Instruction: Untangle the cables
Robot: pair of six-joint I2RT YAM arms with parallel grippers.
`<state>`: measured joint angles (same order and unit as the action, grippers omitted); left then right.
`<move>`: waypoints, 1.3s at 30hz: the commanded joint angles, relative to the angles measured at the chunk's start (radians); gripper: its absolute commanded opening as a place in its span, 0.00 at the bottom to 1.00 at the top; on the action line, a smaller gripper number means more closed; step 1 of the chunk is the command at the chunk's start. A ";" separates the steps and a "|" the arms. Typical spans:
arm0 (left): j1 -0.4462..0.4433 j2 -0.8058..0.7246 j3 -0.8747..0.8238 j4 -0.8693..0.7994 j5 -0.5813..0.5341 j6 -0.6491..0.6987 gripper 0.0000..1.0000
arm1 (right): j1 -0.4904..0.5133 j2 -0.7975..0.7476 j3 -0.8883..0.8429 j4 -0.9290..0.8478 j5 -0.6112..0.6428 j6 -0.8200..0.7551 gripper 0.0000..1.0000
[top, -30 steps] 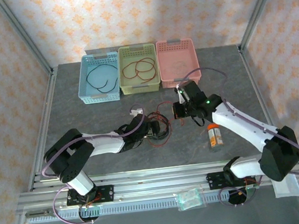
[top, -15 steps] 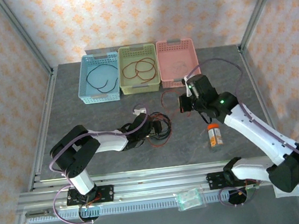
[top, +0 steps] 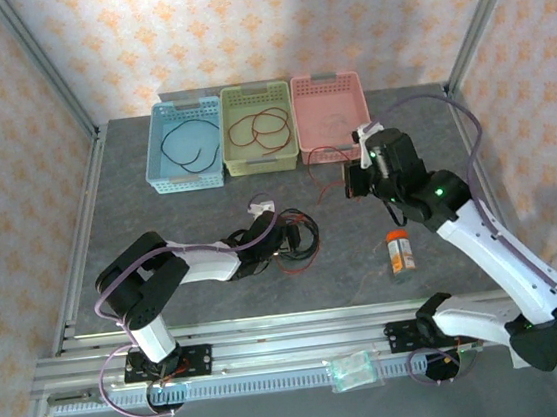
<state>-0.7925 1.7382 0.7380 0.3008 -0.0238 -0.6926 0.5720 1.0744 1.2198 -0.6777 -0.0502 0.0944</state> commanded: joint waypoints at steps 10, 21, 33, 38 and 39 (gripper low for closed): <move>-0.049 -0.049 -0.004 0.098 0.112 -0.014 0.71 | -0.006 -0.055 0.008 0.024 0.095 -0.014 0.00; -0.022 -0.434 -0.119 -0.077 -0.138 0.003 0.74 | -0.006 0.021 -0.040 0.191 0.060 0.061 0.00; 0.252 -0.599 -0.157 -0.013 0.118 0.047 0.79 | -0.006 0.313 0.051 0.402 -0.008 0.156 0.00; 0.305 -0.502 -0.086 0.013 0.192 0.100 0.80 | -0.006 0.444 0.138 0.435 -0.004 0.150 0.00; 0.319 -0.478 -0.073 0.029 0.208 0.100 0.80 | -0.006 0.474 0.162 0.437 0.001 0.147 0.00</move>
<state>-0.5003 1.2201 0.6102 0.2680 0.1013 -0.6342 0.5701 1.5040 1.3125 -0.3069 -0.0563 0.2329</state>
